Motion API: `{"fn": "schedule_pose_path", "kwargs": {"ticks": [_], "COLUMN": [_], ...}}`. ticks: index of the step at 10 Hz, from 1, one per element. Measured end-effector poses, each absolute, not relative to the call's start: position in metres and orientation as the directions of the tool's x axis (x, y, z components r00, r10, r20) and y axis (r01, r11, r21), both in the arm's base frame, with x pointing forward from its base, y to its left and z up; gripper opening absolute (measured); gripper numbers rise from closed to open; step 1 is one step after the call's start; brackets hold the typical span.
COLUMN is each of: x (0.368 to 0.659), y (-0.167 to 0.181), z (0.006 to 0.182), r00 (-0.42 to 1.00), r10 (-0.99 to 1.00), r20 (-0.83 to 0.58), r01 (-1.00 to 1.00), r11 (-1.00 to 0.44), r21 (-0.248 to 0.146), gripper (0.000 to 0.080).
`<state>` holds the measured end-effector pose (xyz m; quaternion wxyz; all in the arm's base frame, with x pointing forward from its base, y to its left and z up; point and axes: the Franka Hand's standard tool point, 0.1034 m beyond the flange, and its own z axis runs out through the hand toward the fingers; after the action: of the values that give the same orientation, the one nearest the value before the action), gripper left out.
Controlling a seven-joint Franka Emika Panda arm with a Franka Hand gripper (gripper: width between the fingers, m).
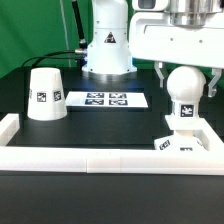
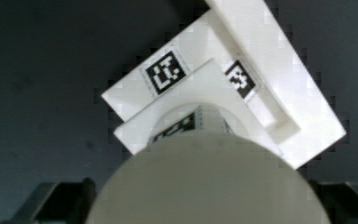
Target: Assemble lamp
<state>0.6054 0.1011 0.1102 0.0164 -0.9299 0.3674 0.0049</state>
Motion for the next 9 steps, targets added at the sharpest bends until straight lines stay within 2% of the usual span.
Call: {"fn": "schedule_pose_path", "kwargs": {"ticks": [5, 7, 8, 9], "x": [0.6004, 0.6005, 0.6006, 0.6013], "y": [0.1007, 0.1006, 0.1011, 0.1011], "z": [0.1087, 0.1088, 0.109, 0.1118], "r00": [0.512, 0.515, 0.537, 0.585], "r10": [-0.856, -0.855, -0.841, -0.809], "r20": [-0.064, -0.064, -0.063, -0.061], "r01": [-0.858, -0.857, -0.843, -0.811], "r11": [-0.513, -0.515, -0.537, -0.585], "r21": [-0.009, -0.009, -0.012, -0.019], "gripper": [0.0579, 0.0579, 0.0638, 0.0638]}}
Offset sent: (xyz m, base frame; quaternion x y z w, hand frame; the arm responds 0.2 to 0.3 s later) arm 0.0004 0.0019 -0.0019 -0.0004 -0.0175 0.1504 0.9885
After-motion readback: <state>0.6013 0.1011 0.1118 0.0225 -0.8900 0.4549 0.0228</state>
